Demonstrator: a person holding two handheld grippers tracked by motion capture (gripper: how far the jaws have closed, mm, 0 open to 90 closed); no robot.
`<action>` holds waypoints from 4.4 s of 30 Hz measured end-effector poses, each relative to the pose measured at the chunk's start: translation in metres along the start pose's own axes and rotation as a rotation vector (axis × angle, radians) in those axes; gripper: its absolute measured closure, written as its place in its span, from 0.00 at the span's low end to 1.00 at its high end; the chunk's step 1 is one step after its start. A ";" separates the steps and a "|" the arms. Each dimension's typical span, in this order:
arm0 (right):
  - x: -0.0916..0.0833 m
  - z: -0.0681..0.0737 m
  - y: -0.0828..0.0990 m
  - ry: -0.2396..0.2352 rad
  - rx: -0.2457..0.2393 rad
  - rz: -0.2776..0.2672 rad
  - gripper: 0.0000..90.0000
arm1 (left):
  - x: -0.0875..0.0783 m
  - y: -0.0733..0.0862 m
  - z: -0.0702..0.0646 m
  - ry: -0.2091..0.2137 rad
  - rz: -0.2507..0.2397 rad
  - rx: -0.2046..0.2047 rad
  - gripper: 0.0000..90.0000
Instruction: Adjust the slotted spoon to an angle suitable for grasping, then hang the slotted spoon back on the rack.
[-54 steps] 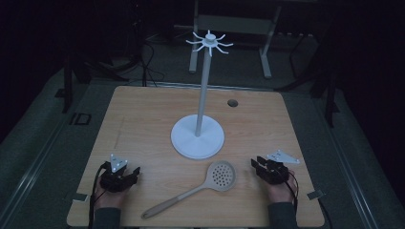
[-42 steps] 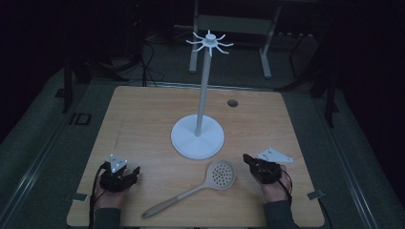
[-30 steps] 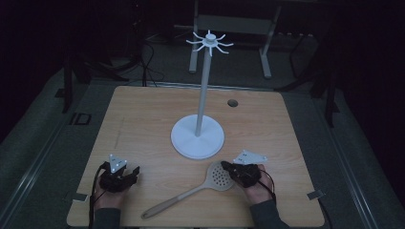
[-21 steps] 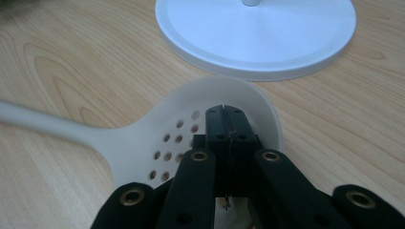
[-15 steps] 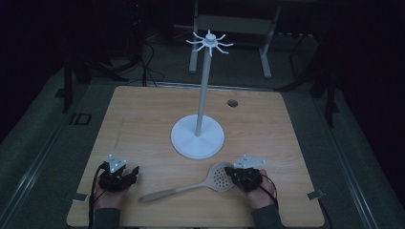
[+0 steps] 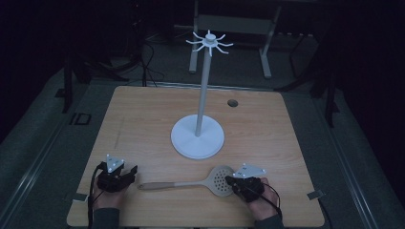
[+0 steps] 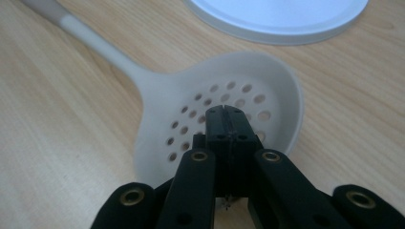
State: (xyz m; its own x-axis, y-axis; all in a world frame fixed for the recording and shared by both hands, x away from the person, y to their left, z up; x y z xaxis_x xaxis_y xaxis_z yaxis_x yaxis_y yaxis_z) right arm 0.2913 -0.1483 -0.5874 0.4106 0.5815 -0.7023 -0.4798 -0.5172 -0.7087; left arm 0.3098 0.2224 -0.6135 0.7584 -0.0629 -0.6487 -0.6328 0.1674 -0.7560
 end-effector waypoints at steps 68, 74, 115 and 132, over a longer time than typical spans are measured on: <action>0.024 0.007 -0.124 0.019 -0.258 0.015 0.58 | 0.000 0.000 0.001 0.000 -0.003 -0.004 0.50; 0.031 0.011 -0.133 -0.008 -0.269 0.053 0.58 | 0.000 0.000 0.001 0.001 -0.005 -0.006 0.50; 0.109 0.061 -0.117 -0.250 -0.453 0.439 0.83 | -0.004 0.000 0.005 -0.004 -0.016 -0.016 0.50; 0.135 0.078 -0.110 -0.314 -0.474 0.593 0.82 | -0.004 0.000 0.006 -0.004 -0.015 -0.021 0.50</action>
State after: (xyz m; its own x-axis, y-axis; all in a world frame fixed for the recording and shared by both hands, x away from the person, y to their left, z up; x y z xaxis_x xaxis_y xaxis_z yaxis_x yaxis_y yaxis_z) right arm 0.3391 0.0354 -0.5990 -0.0777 0.2406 -0.9675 -0.1413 -0.9633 -0.2282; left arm 0.3074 0.2287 -0.6102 0.7685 -0.0614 -0.6369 -0.6243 0.1459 -0.7674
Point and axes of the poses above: each handheld gripper's, and its own axes: x roughly forward along the jaws, y roughly out of its underside, z roughly to its left, the point moved 8 cm from there along x, roughly forward along the jaws, and after that the axes turned 7 degrees about -y, right-handed, at the moved point
